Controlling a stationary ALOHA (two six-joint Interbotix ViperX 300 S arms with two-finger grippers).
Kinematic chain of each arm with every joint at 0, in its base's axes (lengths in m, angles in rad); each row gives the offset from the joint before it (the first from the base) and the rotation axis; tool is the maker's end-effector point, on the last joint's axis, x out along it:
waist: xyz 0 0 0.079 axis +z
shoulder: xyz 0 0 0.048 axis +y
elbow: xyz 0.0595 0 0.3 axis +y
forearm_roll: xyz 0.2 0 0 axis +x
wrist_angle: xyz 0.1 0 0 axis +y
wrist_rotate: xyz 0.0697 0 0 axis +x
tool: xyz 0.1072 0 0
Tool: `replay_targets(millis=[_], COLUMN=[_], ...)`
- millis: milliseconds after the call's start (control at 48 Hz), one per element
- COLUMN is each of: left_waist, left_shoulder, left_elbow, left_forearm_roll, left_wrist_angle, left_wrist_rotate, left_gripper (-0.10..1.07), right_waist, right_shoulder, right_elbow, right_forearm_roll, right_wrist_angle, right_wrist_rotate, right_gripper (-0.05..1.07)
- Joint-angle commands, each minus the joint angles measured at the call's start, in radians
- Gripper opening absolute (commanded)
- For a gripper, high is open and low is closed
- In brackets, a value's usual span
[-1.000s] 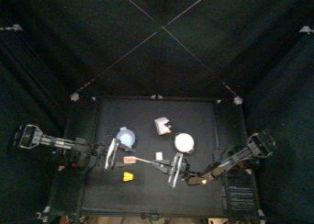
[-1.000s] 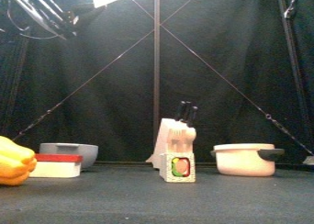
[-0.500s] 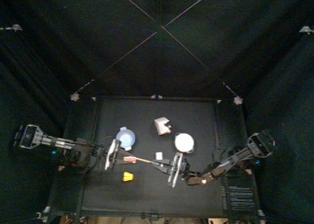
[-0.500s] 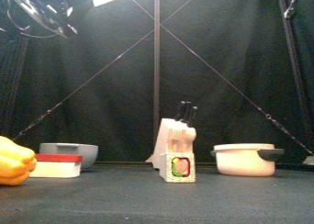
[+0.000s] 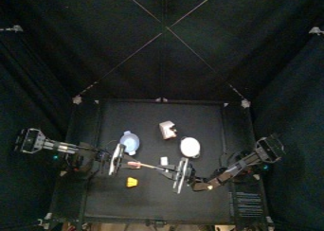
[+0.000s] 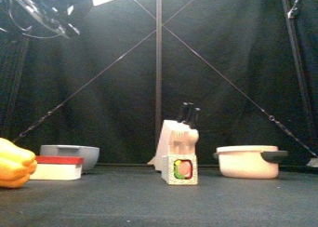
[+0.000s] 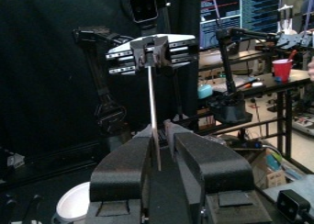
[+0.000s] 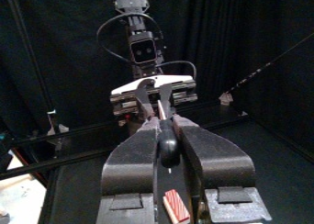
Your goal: Grab cleaver with other hand
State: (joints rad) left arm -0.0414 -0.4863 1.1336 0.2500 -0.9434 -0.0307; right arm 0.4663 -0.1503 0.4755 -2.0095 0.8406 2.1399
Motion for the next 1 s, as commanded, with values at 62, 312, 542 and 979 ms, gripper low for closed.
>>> replay_targets(millis=[62, 312, 542, 979], left_waist=[0.002, 0.005, 0.005, 0.017], left_shoulder=[0.005, 0.005, 0.003, 0.005], left_elbow=[-0.026, -0.023, -0.02, -0.015], left_forearm_roll=[0.002, 0.002, 0.002, -0.003], left_wrist_angle=[-0.009, -0.009, -0.009, -0.009], left_wrist_rotate=[0.002, 0.005, 0.006, 0.008], left_gripper=[0.5, 0.22, 0.22, 0.22], right_waist=[-0.005, -0.005, 0.0, -0.003], right_shoulder=[-0.012, -0.011, 0.002, -0.008], right_elbow=[-0.028, -0.021, -0.017, -0.025], right_forearm_roll=[-0.008, 0.0, 0.04, 0.287], right_wrist_angle=[0.003, 0.003, -0.005, -0.051], right_wrist_rotate=[0.002, 0.0, 0.0, -0.02], right_gripper=[0.46, 0.48, 0.64, 1.02])
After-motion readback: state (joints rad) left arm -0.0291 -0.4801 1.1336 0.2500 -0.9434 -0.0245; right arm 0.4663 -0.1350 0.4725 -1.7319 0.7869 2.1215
